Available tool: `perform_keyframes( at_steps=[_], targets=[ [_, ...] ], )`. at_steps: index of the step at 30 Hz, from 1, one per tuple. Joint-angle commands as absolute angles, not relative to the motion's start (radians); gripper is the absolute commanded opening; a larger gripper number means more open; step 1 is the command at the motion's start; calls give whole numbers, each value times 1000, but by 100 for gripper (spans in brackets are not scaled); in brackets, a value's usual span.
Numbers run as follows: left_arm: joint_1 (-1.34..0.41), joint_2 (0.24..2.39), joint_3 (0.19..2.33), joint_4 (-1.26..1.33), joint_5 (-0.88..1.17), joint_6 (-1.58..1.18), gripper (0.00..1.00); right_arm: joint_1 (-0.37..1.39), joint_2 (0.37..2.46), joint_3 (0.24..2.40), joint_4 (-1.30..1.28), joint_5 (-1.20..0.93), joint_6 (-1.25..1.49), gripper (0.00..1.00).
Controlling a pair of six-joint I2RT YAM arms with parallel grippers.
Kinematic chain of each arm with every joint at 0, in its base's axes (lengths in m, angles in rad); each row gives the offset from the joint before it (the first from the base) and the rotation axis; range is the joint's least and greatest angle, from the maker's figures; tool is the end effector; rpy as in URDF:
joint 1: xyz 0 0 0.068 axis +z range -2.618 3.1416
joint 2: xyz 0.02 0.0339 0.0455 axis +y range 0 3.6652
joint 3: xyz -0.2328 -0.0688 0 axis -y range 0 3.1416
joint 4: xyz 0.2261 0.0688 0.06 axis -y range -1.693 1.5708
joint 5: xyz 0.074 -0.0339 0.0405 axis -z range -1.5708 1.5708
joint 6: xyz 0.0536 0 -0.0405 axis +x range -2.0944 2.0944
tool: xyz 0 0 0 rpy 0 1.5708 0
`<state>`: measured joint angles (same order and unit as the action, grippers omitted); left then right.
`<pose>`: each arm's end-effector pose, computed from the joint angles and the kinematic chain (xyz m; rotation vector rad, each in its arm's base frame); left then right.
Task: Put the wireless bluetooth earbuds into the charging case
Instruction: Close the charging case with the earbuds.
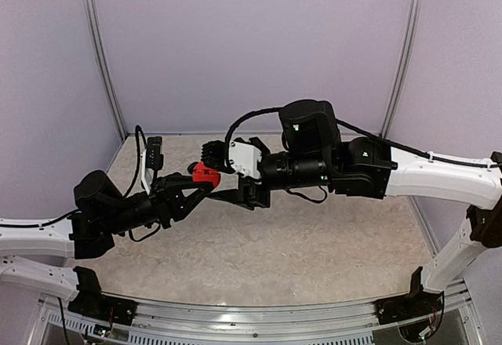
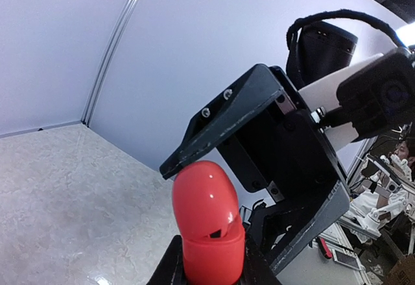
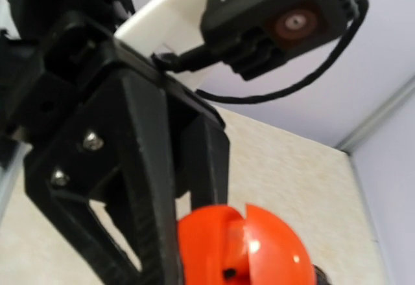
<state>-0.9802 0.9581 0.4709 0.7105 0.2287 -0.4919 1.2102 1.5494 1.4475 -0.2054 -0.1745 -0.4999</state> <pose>0.1219 -0.2037 0.2791 0.5648 1.3858 -1.3717 0.1207 0.3466 0.3446 -1.5307 1.1681 0.6466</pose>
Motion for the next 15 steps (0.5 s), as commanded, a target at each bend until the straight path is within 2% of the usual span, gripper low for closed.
perform_keyframes(
  at_steps=[1, 15],
  targets=[
    [-932, 950, 493, 828, 143, -592, 0, 1307, 1546, 1389, -292, -150, -605, 63],
    [-928, 968, 516, 824, 175, -637, 0, 1360, 1555, 1358, -253, 60, -685, 57]
  ],
)
